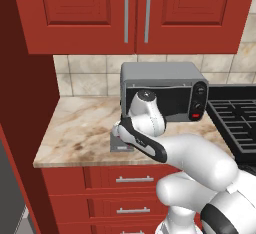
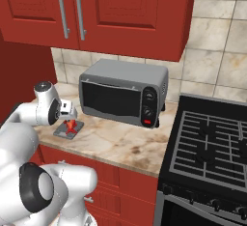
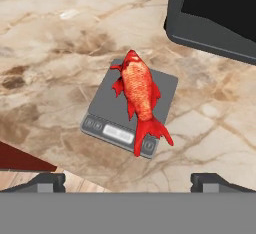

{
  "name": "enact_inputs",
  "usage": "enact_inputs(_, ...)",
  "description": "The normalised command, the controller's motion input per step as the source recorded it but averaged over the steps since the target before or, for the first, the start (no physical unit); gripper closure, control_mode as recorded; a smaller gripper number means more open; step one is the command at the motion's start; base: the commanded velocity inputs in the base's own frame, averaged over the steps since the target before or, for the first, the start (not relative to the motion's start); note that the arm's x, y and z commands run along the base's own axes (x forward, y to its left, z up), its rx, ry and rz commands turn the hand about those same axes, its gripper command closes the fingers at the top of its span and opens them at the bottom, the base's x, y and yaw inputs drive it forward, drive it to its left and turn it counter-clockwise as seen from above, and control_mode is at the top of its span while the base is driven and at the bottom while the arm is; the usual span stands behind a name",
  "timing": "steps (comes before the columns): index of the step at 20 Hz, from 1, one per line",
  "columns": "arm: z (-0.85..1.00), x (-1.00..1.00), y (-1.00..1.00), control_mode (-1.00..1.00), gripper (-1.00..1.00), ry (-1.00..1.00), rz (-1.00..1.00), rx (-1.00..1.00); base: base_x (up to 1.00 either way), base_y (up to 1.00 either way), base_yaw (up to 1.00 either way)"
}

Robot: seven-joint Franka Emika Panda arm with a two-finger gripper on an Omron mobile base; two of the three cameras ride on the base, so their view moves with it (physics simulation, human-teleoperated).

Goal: Take the fish from the fridge and place it on the digital scale on the counter by the fridge. Wait a few seconds for a reading, then move it to the plate on the dining counter.

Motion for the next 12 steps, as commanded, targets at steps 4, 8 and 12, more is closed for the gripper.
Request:
enact_inputs(4, 0.0, 0.0, 0.0, -1.0, -1.0, 0.0, 0.0, 0.0, 0.0, 0.0, 0.0)
enact_inputs(8, 0.0, 0.0, 0.0, -1.0, -1.0, 0.0, 0.0, 0.0, 0.0, 0.0, 0.0)
enact_inputs(12, 0.0, 0.0, 0.0, -1.0, -1.0, 0.0, 0.0, 0.0, 0.0, 0.0, 0.0)
